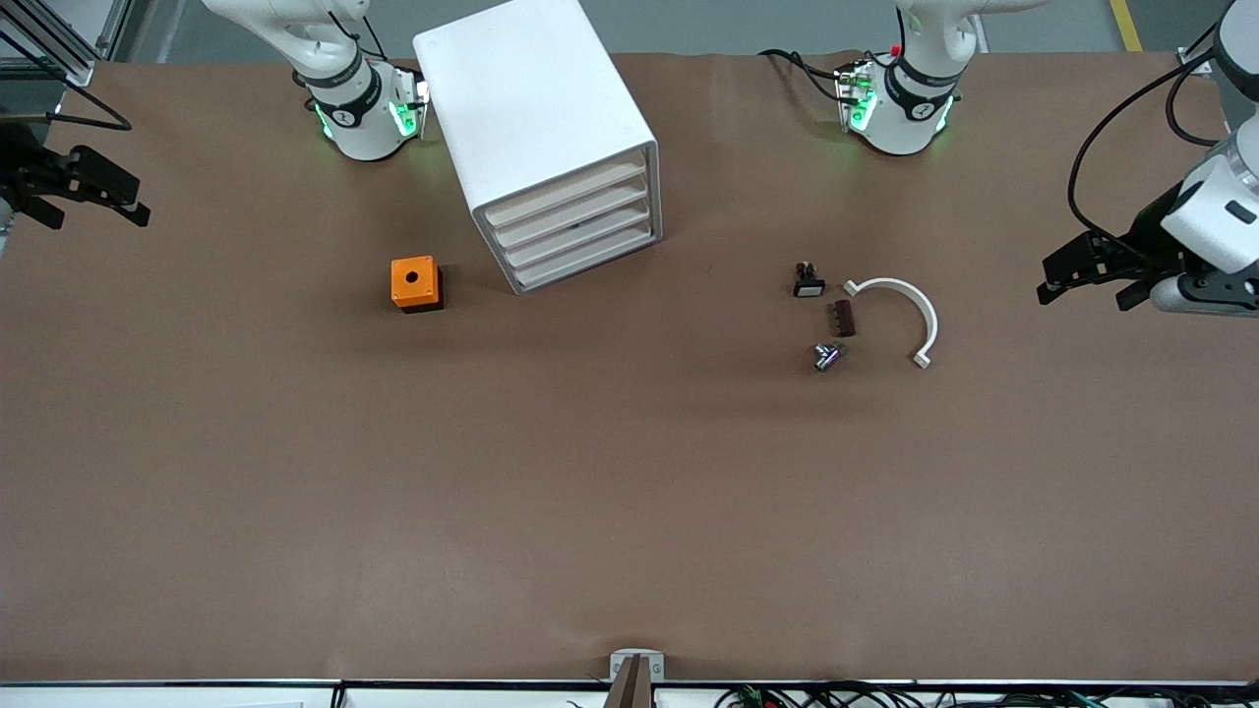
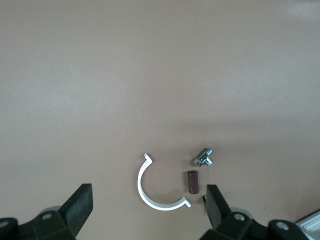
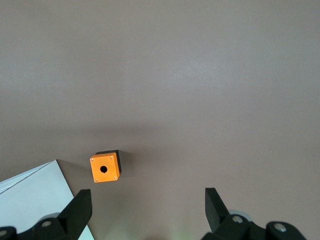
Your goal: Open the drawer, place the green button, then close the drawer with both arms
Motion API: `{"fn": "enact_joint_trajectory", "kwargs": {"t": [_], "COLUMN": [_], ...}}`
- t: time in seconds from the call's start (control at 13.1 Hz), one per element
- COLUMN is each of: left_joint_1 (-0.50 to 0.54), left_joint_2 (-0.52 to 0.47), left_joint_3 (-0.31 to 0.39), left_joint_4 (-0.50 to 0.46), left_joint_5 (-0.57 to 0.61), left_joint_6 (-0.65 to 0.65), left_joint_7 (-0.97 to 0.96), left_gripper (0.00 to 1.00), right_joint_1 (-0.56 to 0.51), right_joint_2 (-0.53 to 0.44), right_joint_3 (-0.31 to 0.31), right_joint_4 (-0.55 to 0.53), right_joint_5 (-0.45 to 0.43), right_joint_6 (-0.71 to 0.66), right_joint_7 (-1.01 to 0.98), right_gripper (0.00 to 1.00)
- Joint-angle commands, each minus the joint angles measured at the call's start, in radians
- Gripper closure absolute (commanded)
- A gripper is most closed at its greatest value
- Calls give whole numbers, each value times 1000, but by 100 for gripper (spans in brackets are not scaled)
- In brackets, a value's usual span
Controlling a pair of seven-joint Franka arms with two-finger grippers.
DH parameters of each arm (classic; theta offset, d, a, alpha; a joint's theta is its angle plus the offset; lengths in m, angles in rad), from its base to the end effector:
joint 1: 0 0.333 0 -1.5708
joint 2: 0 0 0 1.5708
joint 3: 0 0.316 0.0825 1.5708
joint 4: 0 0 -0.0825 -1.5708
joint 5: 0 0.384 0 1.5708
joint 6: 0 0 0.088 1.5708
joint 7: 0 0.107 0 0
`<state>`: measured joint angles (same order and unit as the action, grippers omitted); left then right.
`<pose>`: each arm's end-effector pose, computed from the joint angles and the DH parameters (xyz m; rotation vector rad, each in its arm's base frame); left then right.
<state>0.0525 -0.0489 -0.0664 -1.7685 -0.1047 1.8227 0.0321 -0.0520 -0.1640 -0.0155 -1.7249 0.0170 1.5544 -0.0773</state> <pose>0.5574 -0.0170 0.5803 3.0388 -0.0383 0.1580 0.4992 -0.0326 0.6370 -3.1216 -0.0160 0.0079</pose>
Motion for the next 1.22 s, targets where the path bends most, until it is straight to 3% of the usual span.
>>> {"fn": "enact_joint_trajectory", "kwargs": {"t": [0.0,0.46,1.14], "left_joint_1": [0,-51,-39], "left_joint_2": [-3,40,24], "left_joint_3": [-6,0,-1], "left_joint_4": [50,126,144], "left_joint_5": [23,85,74], "left_joint_6": [0,0,-68], "left_joint_7": [-37,-115,-103], "left_gripper": [0,0,0], "right_joint_1": [14,14,14], "right_joint_2": [-12,-12,-12], "right_joint_3": [0,-1,-1], "right_joint_4": [-10,-10,-10], "right_joint_5": [9,9,9], "right_joint_6": [15,9,7], "right_joint_7": [11,11,11], "right_gripper": [0,0,0]}}
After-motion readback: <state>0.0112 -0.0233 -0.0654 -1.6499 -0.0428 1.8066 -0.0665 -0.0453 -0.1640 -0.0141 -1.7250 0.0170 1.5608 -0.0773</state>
